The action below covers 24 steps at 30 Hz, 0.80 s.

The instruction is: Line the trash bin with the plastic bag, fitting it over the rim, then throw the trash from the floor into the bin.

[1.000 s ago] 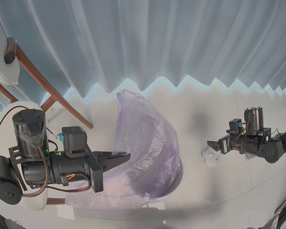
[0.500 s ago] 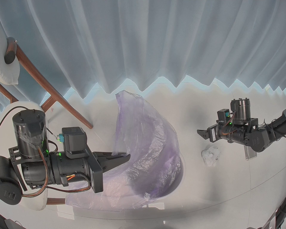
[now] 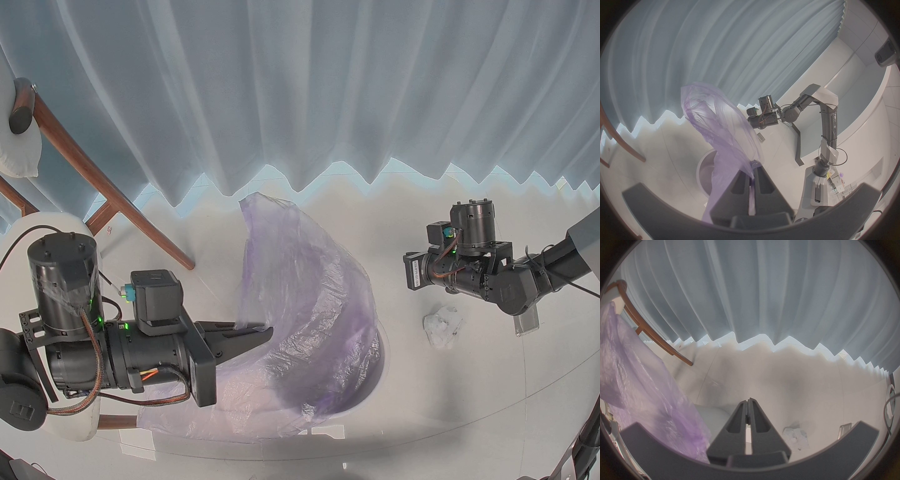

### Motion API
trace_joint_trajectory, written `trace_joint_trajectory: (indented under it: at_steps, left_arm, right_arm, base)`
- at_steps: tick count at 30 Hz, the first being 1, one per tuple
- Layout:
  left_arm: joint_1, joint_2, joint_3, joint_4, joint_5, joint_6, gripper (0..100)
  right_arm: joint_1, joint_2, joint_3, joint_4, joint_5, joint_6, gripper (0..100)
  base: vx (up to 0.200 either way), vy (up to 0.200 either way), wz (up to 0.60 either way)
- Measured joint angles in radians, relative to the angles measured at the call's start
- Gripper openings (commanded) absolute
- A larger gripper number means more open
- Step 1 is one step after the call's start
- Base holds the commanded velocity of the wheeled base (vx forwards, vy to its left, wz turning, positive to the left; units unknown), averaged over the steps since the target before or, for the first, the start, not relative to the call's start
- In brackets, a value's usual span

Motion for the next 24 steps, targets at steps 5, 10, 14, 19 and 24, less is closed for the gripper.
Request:
trace_joint_trajectory:
  at_steps: [5,10,14,19,24]
  left_arm:
    - [0.0,0.002,0.001,0.001,0.0,0.002,0]
    - [0.0,0.003,0.001,0.001,0.0,0.004,0]
    - [-0.001,0.005,0.001,0.001,0.0,0.005,0]
    - [-0.001,0.007,0.001,0.0,0.0,0.006,0]
    - [0.0,0.007,0.001,0.001,0.0,0.006,0]
  right_arm:
    - [0.017,0.027,-0.038,0.003,-0.003,0.005,0]
    - [0.044,0.045,-0.048,0.003,-0.003,0.029,0]
    - [0.085,0.061,-0.057,0.008,-0.002,0.076,0]
    - [0.121,0.077,-0.066,0.01,-0.003,0.083,0]
    - [0.157,0.084,-0.065,0.01,-0.002,0.084,0]
  base:
    - [0.0,0.0,0.0]
    - [0.0,0.0,0.0]
    - [0.0,0.0,0.0]
    - [0.0,0.0,0.0]
    - [0.0,0.0,0.0]
